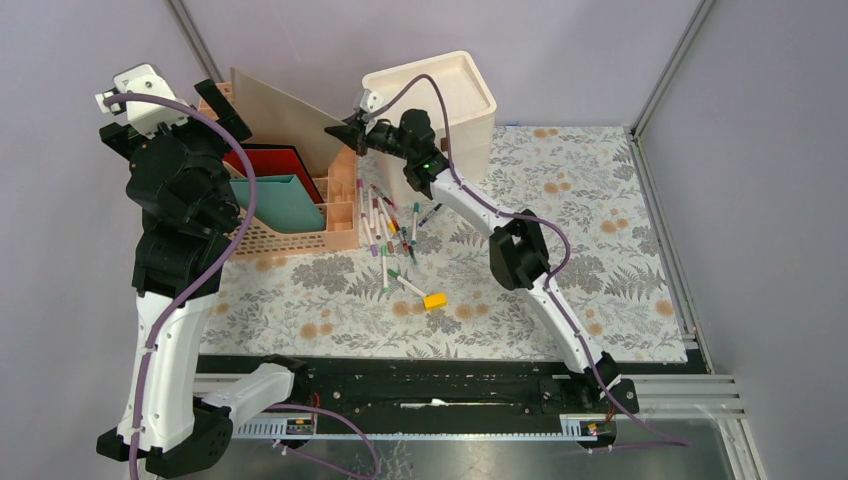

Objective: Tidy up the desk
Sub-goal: Place the folder in the storage box.

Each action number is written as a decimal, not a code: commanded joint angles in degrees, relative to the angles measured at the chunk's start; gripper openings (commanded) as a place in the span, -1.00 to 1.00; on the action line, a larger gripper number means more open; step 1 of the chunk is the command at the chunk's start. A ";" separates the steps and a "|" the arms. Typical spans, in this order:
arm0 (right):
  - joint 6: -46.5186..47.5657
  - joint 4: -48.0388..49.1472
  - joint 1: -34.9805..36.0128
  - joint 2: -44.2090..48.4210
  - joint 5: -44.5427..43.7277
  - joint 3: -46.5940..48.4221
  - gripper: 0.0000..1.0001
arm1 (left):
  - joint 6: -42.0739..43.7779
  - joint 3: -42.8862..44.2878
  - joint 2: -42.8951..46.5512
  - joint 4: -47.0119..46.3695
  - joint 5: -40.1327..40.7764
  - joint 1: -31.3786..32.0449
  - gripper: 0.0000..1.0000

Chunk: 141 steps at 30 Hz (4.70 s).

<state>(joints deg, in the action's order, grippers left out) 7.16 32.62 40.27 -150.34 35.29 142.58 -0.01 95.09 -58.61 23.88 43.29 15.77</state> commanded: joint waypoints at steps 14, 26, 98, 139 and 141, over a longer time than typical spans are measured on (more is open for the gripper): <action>6.18 4.11 2.74 -1.72 0.68 3.14 0.28 | -2.68 -1.22 1.13 -1.56 -1.79 -0.21 0.97; 5.63 3.39 3.76 3.01 4.30 2.60 -0.83 | -5.05 -2.40 3.03 -1.29 -2.81 -0.21 0.97; 7.54 -3.12 4.81 6.91 7.82 -2.13 -0.41 | -57.52 14.84 -34.28 27.10 -34.87 -19.37 0.11; -38.94 18.63 -7.60 27.94 20.16 -16.59 0.99 | -82.97 29.73 -35.51 30.79 -53.80 -34.76 -1.00; -39.57 19.06 -7.81 28.00 20.17 -16.70 0.99 | -83.72 31.59 -35.64 30.73 -54.13 -34.31 -1.00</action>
<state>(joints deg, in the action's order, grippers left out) -29.74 47.53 33.28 -125.89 54.46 125.62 -80.25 120.05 -95.48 57.23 -10.52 -18.76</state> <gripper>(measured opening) 0.993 0.019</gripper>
